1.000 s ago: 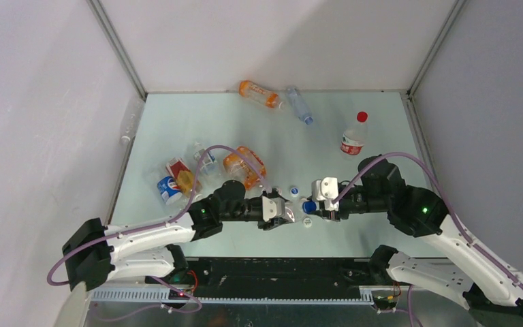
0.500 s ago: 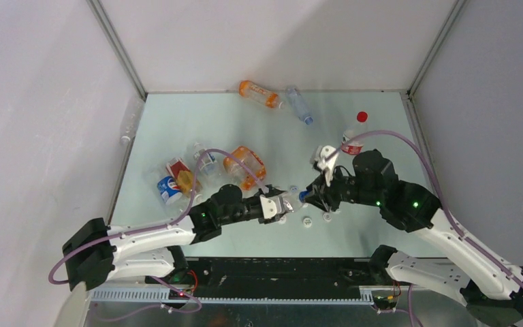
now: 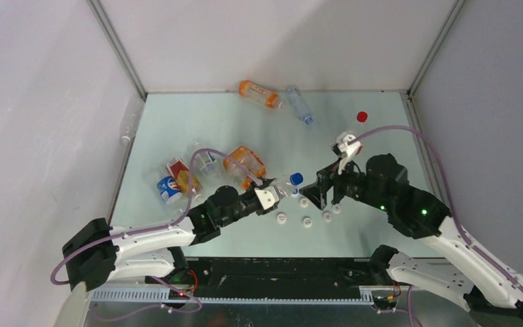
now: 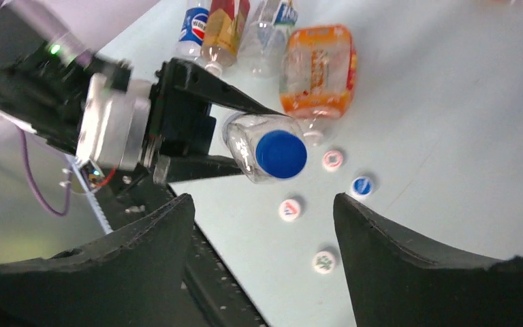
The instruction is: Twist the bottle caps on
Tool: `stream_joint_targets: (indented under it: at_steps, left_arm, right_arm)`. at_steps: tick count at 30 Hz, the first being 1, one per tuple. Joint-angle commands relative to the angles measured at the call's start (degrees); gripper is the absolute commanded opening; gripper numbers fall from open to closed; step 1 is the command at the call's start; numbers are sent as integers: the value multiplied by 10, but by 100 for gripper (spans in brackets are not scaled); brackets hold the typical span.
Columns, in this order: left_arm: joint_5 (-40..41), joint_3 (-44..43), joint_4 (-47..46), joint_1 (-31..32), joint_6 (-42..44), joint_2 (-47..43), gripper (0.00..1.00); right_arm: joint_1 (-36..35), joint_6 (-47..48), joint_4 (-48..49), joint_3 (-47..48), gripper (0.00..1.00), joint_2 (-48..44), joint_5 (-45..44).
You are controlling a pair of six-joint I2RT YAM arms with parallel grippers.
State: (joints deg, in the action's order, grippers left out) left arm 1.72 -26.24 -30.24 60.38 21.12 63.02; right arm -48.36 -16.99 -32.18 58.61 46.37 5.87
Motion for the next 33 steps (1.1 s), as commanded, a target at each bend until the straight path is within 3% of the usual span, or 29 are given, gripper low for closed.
stream_joint_targets:
  at_steps: [1, 6, 11, 16, 27, 33]
  left_arm:
    - [-109, -7, -1, -35, -58, -28, 22]
    - [-241, -19, 37, -53, -61, -35, 23]
    - [-314, -48, 85, -60, -46, -25, 24]
    - [-349, -67, 104, -60, -41, -13, 24]
    - [-381, -97, 137, -60, -30, 5, 24]
    - [-385, -99, 139, -60, -30, 4, 24]
  right_arm:
    - [1, 197, 23, 3, 77, -52, 37]
    - [0, 377, -41, 3, 75, -73, 124]
    - [-4, 468, -79, 3, 69, -67, 192]
    - [-9, 499, -93, 3, 66, -52, 231]
    - [-19, 507, -76, 4, 58, -26, 227]
    - [-22, 497, -73, 3, 44, -16, 233]
